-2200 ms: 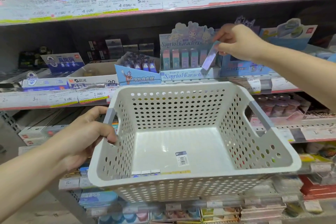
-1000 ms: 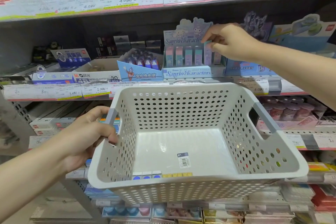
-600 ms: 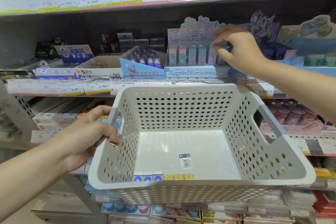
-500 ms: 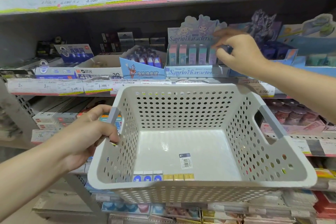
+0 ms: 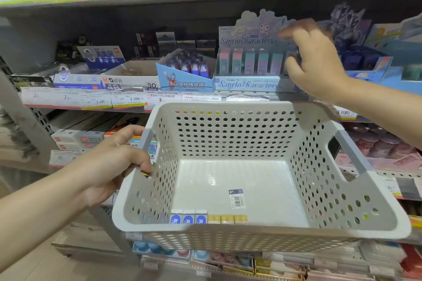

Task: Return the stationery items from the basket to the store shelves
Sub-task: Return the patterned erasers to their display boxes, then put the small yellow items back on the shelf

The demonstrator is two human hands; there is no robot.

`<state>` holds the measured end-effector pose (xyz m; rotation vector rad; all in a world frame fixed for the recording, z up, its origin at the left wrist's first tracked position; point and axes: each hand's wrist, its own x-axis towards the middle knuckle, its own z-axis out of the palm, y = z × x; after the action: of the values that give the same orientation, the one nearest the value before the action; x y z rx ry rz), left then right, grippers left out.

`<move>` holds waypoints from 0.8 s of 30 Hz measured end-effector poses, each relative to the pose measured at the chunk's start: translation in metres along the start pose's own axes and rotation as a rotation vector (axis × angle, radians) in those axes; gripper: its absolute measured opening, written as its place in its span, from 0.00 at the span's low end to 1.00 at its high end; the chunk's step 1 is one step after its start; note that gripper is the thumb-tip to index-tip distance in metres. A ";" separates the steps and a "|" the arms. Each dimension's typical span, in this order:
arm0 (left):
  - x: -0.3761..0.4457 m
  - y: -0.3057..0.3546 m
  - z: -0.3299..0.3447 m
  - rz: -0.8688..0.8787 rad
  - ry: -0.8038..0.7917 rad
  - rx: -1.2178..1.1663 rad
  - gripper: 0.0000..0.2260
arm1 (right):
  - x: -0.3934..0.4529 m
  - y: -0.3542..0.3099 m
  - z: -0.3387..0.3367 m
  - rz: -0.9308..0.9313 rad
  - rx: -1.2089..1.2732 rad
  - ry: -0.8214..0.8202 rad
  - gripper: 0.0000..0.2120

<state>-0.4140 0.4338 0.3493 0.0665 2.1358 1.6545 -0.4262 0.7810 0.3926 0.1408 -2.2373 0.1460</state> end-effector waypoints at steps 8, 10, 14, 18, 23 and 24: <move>-0.002 -0.006 -0.007 -0.003 -0.008 0.006 0.21 | -0.040 -0.102 0.007 -0.472 0.027 -0.601 0.13; -0.002 -0.008 -0.013 0.002 -0.011 0.010 0.21 | -0.055 -0.127 0.021 -0.429 0.070 -0.892 0.12; -0.004 -0.011 -0.031 -0.007 -0.024 0.022 0.21 | -0.078 -0.166 0.052 -0.257 0.201 -1.369 0.15; -0.008 -0.015 -0.054 0.009 -0.024 0.024 0.21 | -0.097 -0.195 0.084 -0.147 0.122 -1.554 0.19; -0.013 -0.024 -0.090 0.038 -0.011 -0.002 0.22 | -0.097 -0.233 0.104 -0.065 0.178 -1.606 0.19; -0.013 -0.026 -0.097 0.041 -0.009 -0.001 0.22 | -0.097 -0.240 0.108 -0.061 0.188 -1.603 0.19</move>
<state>-0.4318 0.3339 0.3475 0.1181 2.1403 1.6755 -0.4126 0.5324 0.2637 0.5838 -3.7983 0.2621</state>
